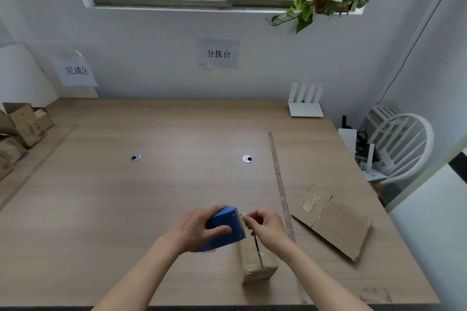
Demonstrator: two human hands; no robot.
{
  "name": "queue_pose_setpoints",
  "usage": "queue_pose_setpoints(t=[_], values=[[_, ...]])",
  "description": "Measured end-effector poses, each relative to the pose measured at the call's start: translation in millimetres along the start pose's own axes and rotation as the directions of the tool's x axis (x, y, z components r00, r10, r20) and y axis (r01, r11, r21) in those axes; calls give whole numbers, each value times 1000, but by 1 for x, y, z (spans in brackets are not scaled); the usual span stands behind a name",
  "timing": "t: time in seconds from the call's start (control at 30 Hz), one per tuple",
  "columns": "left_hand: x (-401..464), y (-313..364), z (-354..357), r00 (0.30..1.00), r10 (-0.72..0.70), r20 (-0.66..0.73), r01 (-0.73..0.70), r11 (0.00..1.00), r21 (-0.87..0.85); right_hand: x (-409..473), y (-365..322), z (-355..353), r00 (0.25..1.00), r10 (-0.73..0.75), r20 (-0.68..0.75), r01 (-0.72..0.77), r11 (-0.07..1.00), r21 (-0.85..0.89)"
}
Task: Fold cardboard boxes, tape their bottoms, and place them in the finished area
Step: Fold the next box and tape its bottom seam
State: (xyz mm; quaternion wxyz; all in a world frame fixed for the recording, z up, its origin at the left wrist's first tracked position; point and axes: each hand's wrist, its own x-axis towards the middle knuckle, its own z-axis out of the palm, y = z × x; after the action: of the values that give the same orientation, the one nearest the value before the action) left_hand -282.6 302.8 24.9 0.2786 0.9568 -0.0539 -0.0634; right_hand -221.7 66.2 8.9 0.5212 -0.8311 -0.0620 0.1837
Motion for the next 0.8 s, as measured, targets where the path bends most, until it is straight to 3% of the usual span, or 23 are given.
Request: queue_pose_setpoints(t=[0.1, 0.2, 0.47, 0.8], values=[[-10, -18, 16, 996, -63, 69, 58, 996, 67, -17, 51, -39, 968, 201, -152, -200, 980, 20], [-14, -24, 34, 988, -90, 124, 78, 992, 99, -31, 91, -59, 948, 289, -132, -299, 952, -67], [-10, -25, 64, 979, -113, 167, 97, 990, 103, -29, 124, -57, 937, 334, -104, -343, 935, -90], [-15, -27, 102, 965, -191, 179, 147, 961, 233, -23, 150, -27, 904, 413, -107, -422, 902, -86]])
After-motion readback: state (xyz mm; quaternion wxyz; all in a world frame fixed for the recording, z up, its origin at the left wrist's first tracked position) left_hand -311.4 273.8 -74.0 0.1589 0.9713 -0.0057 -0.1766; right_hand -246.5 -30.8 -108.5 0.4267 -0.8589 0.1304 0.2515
